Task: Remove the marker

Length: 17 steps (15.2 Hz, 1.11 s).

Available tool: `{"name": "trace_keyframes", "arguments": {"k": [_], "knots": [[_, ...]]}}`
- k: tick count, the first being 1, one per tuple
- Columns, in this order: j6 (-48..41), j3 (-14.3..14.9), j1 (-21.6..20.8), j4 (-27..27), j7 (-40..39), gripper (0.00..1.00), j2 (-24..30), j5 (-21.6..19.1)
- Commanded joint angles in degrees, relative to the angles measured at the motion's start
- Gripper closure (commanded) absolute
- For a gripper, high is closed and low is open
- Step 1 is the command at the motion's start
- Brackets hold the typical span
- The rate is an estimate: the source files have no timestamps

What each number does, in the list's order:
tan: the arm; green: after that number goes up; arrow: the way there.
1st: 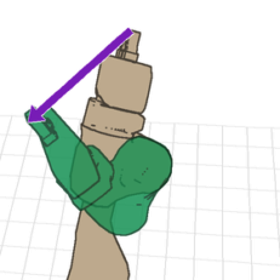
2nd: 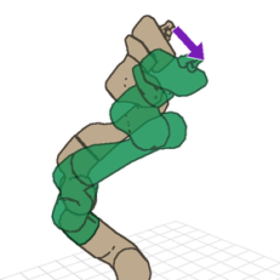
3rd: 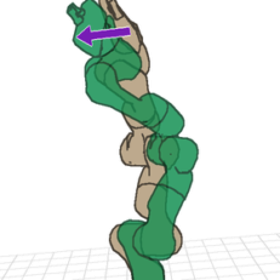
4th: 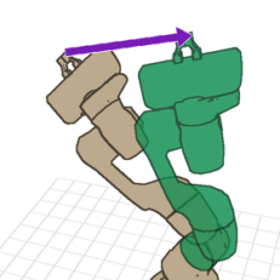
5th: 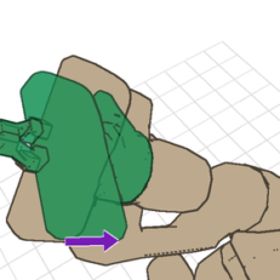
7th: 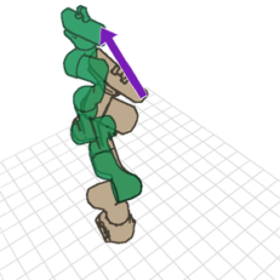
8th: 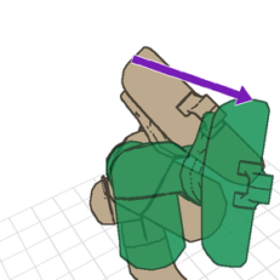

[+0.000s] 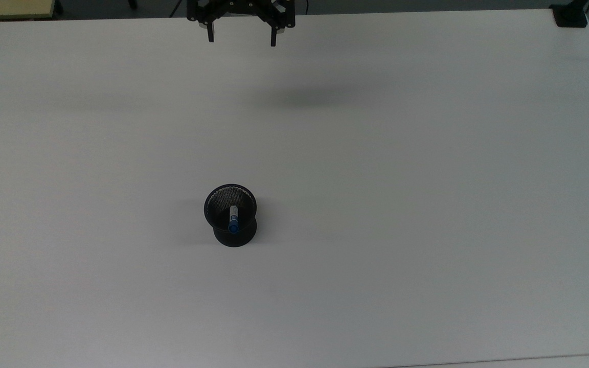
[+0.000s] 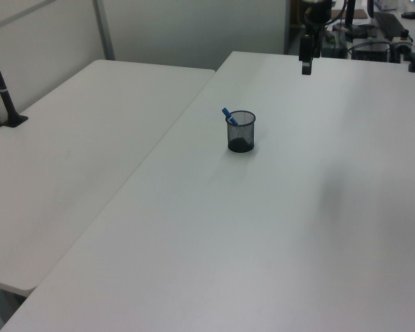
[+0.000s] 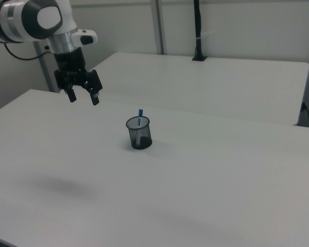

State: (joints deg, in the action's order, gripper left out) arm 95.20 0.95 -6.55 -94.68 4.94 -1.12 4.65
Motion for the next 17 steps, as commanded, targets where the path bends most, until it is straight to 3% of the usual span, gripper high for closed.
{"name": "trace_keyframes", "arguments": {"k": [1, 14, 17], "knots": [[-0.10, 0.02, -0.39, -1.20, -1.34, 0.00, 0.69, -1.66], [-0.02, 0.02, -0.13, -1.12, -1.34, 0.00, 0.60, -1.92], [3.83, 0.10, 0.04, -1.29, -0.90, 0.00, 0.34, -2.28]]}}
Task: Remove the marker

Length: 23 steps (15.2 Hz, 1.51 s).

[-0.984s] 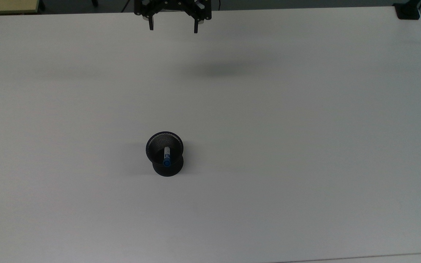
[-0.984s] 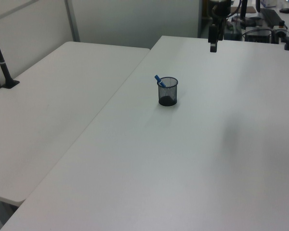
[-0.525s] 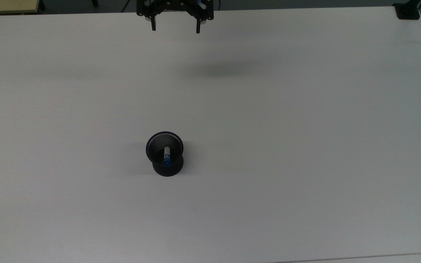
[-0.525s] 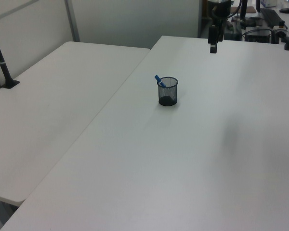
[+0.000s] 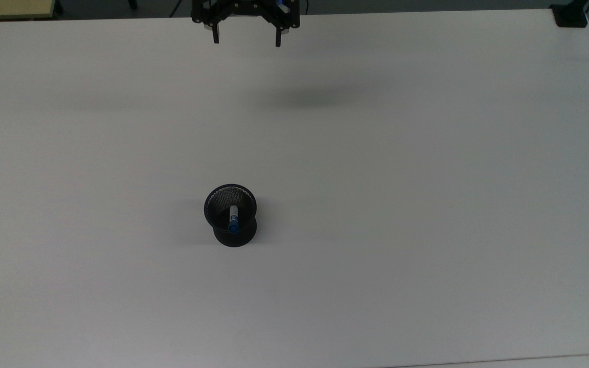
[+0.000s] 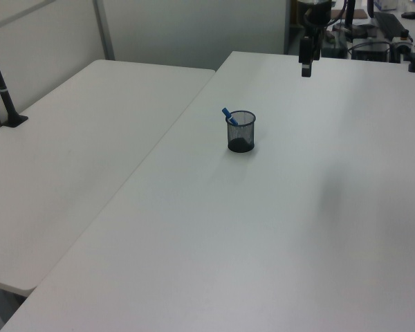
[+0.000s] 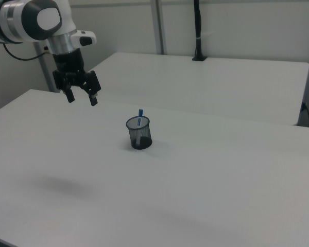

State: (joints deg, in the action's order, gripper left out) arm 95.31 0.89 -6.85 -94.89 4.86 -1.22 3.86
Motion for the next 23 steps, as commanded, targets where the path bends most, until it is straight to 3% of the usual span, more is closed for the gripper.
{"name": "trace_keyframes", "arguments": {"k": [1, 9, 23], "knots": [[4.52, 0.16, 0.52, -1.00, -0.73, 0.00, -0.27, -1.40], [19.19, 0.69, 2.45, -0.65, -0.73, 0.00, -5.10, -0.52], [46.70, 0.78, 3.69, -0.48, -0.55, 0.00, -19.25, 2.46]]}}
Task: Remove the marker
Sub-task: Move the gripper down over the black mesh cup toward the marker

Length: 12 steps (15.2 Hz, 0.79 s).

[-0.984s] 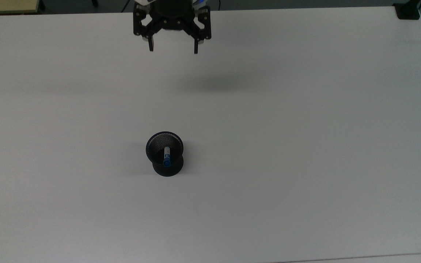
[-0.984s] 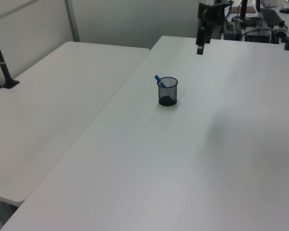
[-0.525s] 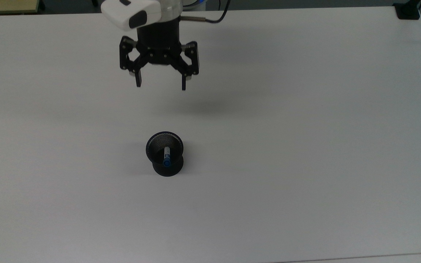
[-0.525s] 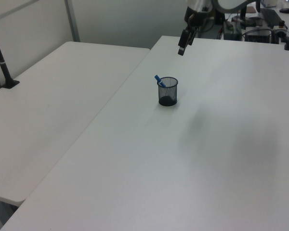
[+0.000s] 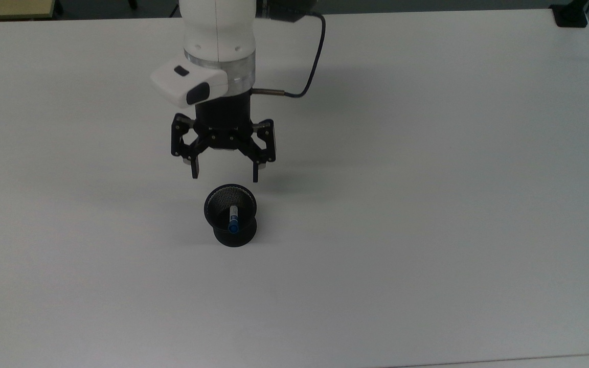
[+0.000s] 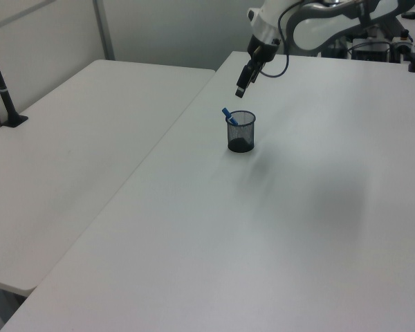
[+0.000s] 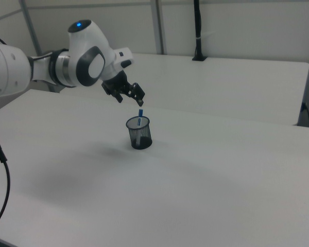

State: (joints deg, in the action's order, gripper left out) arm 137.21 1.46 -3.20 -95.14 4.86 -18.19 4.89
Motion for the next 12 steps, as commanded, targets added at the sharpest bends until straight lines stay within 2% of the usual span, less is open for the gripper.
{"name": "trace_keyframes", "arguments": {"k": [1, 8, 12], "knots": [[6.65, 0.21, 0.04, -0.23, -0.38, 0.00, -3.42, 1.78], [17.47, 1.00, -0.05, 0.92, 6.99, 0.18, -9.49, 7.05], [19.41, 1.00, -0.14, 0.92, 10.17, 0.46, -10.03, 10.22]]}}
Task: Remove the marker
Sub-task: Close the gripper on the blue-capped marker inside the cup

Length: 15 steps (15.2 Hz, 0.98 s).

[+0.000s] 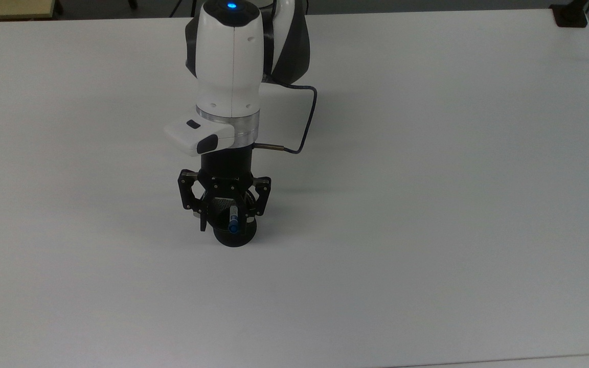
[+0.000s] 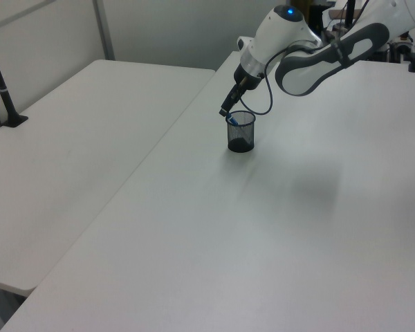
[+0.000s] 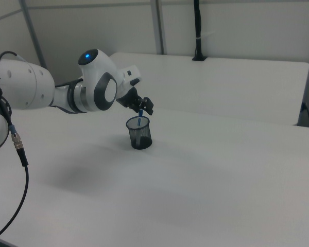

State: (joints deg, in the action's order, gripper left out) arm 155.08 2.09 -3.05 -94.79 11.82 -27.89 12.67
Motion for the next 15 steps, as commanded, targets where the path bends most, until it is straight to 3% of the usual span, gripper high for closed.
{"name": "trace_keyframes", "arguments": {"k": [1, 3, 5, 10, 12, 15], "knots": [[1.54, 0.28, -0.47, 0.57, 3.29, 0.53, -0.33, 2.45], [1.54, 0.28, -0.47, 0.57, 3.30, 0.66, -0.41, 2.45], [1.54, 0.28, -0.64, 0.48, 3.30, 0.71, -0.41, 2.54], [1.46, 0.28, -0.64, 0.31, 3.21, 0.73, -0.59, 2.89], [1.28, 0.28, -0.56, 0.22, 3.12, 0.81, -0.50, 3.15], [1.11, 0.28, -0.56, 0.22, 3.21, 0.84, -0.33, 3.07]]}}
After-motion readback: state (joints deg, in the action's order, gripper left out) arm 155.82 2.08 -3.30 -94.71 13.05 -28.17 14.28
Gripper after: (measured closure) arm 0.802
